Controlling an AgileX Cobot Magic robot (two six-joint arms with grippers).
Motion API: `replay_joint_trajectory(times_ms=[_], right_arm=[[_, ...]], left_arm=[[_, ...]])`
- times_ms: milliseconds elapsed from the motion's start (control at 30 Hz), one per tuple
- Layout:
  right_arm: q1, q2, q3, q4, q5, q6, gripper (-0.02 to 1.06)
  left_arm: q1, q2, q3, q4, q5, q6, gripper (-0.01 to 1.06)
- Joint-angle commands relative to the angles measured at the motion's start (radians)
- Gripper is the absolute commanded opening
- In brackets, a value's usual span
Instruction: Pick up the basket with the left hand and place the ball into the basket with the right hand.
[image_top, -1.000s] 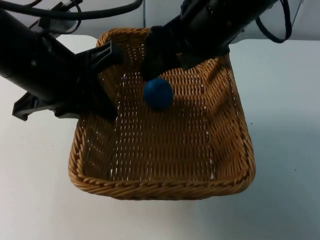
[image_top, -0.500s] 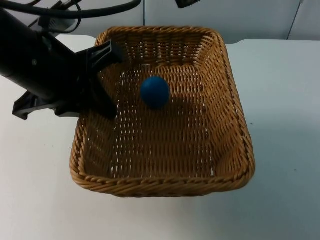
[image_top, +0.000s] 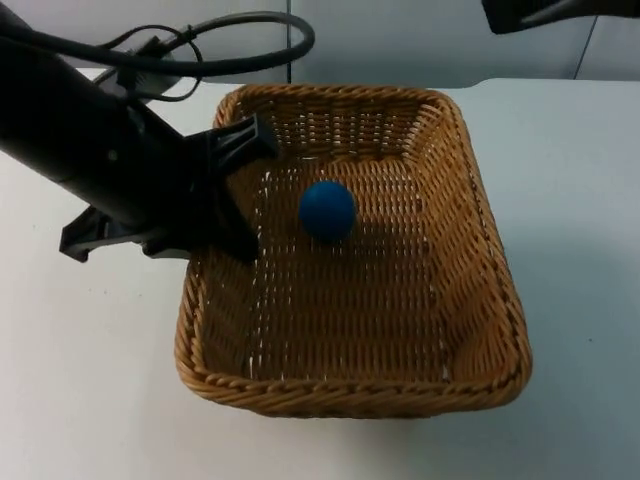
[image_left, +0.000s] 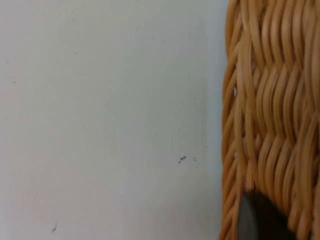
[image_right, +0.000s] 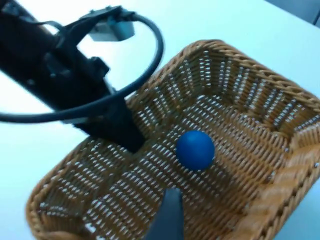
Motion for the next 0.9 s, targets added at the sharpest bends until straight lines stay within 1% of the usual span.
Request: replay_joint_trajectory(times_ms=[0,33,100,200,333,500,600,667,867], right_arm=[[0.005,-0.066,0.046,-0.003,0.003,0.013,0.76],[0.005,-0.066,0.046,-0.003,0.003,0.013,0.76],[0.005,-0.123,0.077,-0.008,0.008,0.033,0.76],[0.005,-0.196,0.101,-0.026,0.044,0.057,0.76],[0.005,-0.275,0.122,-0.027,0.075,0.061,0.76],[0.005,-0.353,0.155,-0.029,0.086,0.079,0.76],[0.005,-0.376,0.166,-0.047,0.096,0.103,0.76],[0.005,-0.401,0.168,-0.070,0.126,0.115,0.76],[0.005,-0.411,0.168,-0.074,0.141,0.115,0.76]], left_arm=[[-0.035,0.033,-0.053,-0.044,0.005,0.001,0.00],[-0.035,0.033,-0.053,-0.044,0.005,0.001,0.00],[-0.061,0.076,-0.095,-0.070,-0.005,0.001,0.00],[-0.079,0.139,-0.139,-0.116,-0.007,0.004,0.00],[-0.086,0.195,-0.183,-0.129,-0.007,0.004,0.00],[-0.100,0.255,-0.231,-0.133,-0.022,0.004,0.00],[-0.103,0.293,-0.245,-0.146,-0.033,0.004,0.00],[-0.103,0.322,-0.255,-0.162,-0.033,0.004,0.00],[-0.103,0.375,-0.280,-0.158,-0.025,0.009,0.00]])
